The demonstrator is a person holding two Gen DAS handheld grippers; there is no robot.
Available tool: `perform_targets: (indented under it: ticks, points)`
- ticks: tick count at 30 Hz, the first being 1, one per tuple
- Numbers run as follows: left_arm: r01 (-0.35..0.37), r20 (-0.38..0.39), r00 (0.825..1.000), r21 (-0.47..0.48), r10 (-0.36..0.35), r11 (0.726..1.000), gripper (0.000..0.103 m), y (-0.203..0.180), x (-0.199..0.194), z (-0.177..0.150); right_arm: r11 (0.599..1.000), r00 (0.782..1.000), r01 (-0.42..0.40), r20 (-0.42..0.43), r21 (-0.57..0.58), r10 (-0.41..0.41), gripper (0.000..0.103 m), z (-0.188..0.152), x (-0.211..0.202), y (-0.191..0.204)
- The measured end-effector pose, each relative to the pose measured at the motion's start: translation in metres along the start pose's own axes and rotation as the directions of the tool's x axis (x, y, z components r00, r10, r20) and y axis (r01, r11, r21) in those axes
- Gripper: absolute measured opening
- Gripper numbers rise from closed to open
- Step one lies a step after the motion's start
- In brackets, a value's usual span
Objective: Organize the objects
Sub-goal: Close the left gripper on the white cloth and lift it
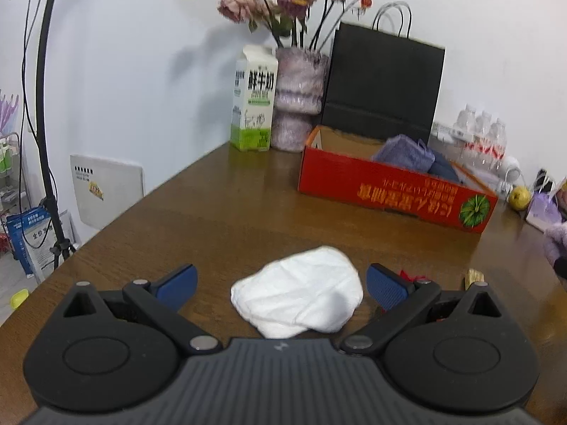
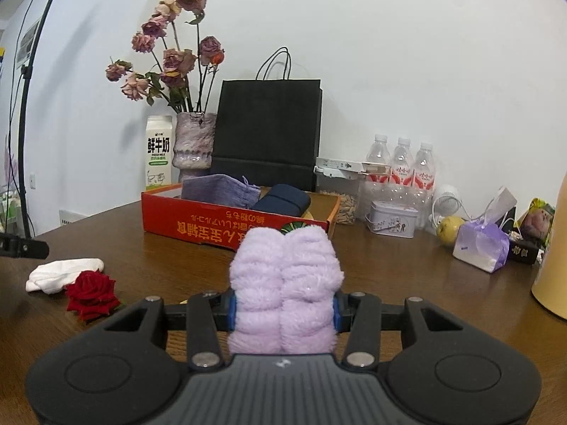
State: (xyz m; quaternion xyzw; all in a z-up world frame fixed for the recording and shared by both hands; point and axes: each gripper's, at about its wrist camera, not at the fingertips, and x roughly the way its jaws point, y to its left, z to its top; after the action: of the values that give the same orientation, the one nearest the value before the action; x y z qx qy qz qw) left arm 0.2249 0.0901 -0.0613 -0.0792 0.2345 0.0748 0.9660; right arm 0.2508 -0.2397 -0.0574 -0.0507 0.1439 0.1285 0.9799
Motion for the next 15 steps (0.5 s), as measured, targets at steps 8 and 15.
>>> perform_targets:
  ticks: [8,15]
  points:
    - [0.022,-0.088,0.996,0.085,-0.015,0.996,0.103,-0.012,0.009,-0.002,1.0,1.0,-0.006,-0.004,0.015,0.006,0.043,0.0,0.003,-0.004]
    - [0.014,-0.165,0.986,0.141,0.01,0.99,0.103,-0.023,0.035,0.004,1.0,1.0,-0.008,-0.01,0.024,0.009,0.043,-0.001,0.004,-0.004]
